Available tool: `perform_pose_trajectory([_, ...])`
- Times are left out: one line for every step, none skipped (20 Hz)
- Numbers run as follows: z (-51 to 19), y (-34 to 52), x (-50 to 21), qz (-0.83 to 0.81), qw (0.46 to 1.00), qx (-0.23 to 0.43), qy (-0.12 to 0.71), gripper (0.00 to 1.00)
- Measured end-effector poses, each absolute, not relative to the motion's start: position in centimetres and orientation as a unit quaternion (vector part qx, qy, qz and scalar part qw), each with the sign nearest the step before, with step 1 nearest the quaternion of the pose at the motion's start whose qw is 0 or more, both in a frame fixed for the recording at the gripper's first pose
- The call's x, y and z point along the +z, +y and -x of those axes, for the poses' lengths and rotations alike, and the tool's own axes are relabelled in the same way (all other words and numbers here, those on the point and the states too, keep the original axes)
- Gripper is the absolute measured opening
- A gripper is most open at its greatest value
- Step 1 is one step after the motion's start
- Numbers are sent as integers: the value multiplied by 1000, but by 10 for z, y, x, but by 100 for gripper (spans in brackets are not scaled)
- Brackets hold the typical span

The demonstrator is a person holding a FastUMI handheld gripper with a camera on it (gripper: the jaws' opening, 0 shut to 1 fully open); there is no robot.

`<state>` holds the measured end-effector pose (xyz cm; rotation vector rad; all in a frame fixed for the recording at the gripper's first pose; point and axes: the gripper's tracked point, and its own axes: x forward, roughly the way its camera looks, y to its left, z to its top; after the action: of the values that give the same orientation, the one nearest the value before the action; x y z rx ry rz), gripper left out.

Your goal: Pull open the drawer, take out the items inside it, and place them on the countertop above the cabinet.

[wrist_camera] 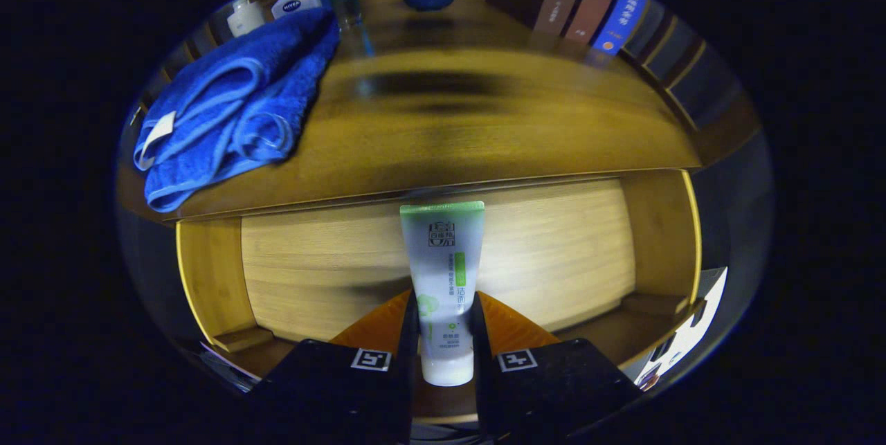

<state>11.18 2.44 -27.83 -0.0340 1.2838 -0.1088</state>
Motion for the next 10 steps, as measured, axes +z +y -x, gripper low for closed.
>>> perform_pose_trajectory([-110,23,-265,18,805,-56,591,41])
perform_pose_trajectory([-109,21,-249,20,809,-62,584,41])
perform_pose_trajectory([-106,17,-237,24,810,-67,583,41])
perform_pose_trajectory([-104,13,-227,24,815,-74,575,41])
perform_pose_trajectory([-101,9,-220,18,816,-81,572,40])
perform_pose_trajectory([-102,4,-211,16,819,-87,567,41])
perform_pose_trajectory([-106,1,-202,17,820,-92,565,41])
perform_pose_trajectory([-114,5,-194,20,822,-92,562,41])
perform_pose_trajectory([-126,6,-189,20,824,-86,560,41])
perform_pose_trajectory([-138,7,-188,18,825,-79,559,41])
